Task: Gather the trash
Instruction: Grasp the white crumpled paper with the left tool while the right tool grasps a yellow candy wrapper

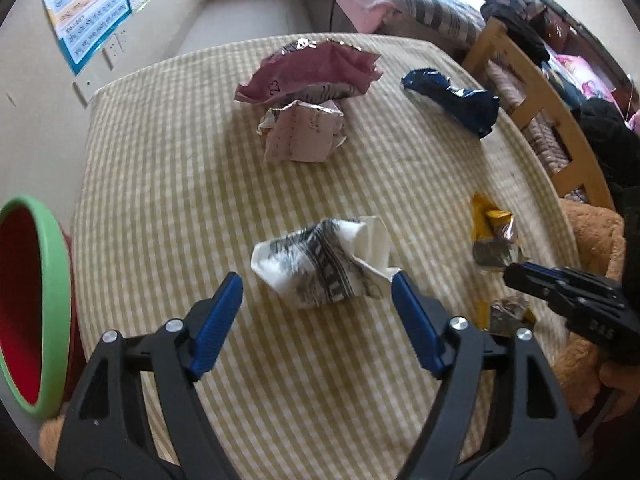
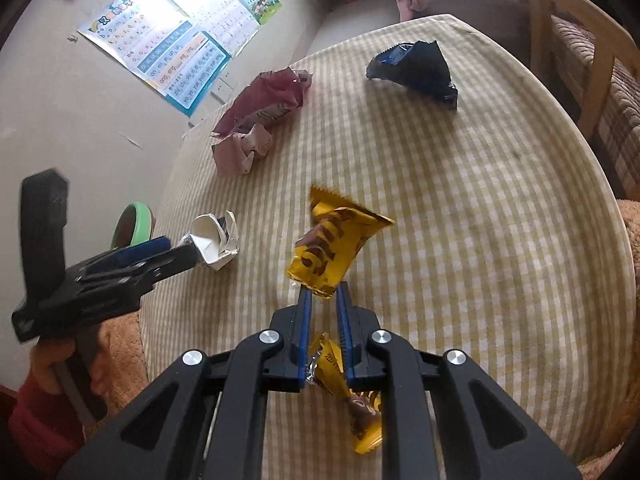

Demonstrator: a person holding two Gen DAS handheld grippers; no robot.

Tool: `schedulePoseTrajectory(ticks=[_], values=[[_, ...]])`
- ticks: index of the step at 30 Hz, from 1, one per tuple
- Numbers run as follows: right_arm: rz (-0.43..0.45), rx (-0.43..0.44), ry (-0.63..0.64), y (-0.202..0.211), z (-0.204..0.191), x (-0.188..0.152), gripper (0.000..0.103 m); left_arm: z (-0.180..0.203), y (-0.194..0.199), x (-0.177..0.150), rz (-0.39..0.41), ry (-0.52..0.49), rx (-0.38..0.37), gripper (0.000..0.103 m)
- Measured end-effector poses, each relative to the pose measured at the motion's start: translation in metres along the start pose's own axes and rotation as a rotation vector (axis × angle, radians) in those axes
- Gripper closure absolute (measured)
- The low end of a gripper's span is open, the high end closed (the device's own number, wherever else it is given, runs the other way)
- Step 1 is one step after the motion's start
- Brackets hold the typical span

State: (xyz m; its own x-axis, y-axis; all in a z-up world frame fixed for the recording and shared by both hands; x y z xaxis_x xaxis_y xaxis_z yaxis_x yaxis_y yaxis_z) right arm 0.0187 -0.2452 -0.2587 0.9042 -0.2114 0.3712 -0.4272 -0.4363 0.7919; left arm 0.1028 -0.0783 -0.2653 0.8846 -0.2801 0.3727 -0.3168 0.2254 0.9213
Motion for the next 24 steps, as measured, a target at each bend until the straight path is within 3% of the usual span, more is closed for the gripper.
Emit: schedulePoseTrajectory(ticks=[4, 8, 9, 10, 11, 13, 18, 24], values=[[0.030, -0.005, 0.000, 0.005, -0.001, 0.006, 0.067, 0.000, -0.022, 0.005, -0.070, -0.036, -0.018, 0.029], [0.042, -0.005, -0.010, 0.007, 0.002, 0.007, 0.067, -0.003, -0.036, 0.006, -0.100, 0.010, -0.066, 0.030], [0.043, -0.005, -0.012, 0.008, 0.002, 0.007, 0.067, -0.004, -0.037, 0.006, -0.103, 0.030, -0.081, 0.039], [0.045, -0.004, -0.013, 0.008, 0.003, 0.008, 0.067, -0.004, -0.037, 0.006, -0.107, 0.042, -0.087, 0.039], [0.046, -0.004, -0.014, 0.008, 0.003, 0.009, 0.067, -0.005, -0.036, 0.005, -0.101, 0.050, -0.089, 0.042], [0.042, -0.005, -0.015, 0.006, 0.002, 0.009, 0.066, -0.004, -0.030, 0.003, -0.087, 0.057, -0.104, 0.067], [0.040, -0.014, -0.011, 0.005, 0.000, 0.010, 0.066, -0.010, -0.005, -0.008, -0.018, 0.143, -0.116, 0.068], [0.039, -0.012, -0.014, 0.001, -0.005, 0.014, 0.050, -0.012, 0.037, -0.023, 0.084, 0.216, -0.076, 0.068]])
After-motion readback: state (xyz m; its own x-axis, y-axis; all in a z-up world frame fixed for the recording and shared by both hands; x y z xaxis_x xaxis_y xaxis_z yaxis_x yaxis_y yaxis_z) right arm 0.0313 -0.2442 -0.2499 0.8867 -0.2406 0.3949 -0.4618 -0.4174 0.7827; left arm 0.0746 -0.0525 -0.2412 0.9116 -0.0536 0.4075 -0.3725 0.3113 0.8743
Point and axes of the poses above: each gripper's, at about its wrist camera, not at the fingertips, and y roughly against the way its jaws point, z to its right, x to its top, the point moved 5 cm from there along -y, roughly the way its jaws point
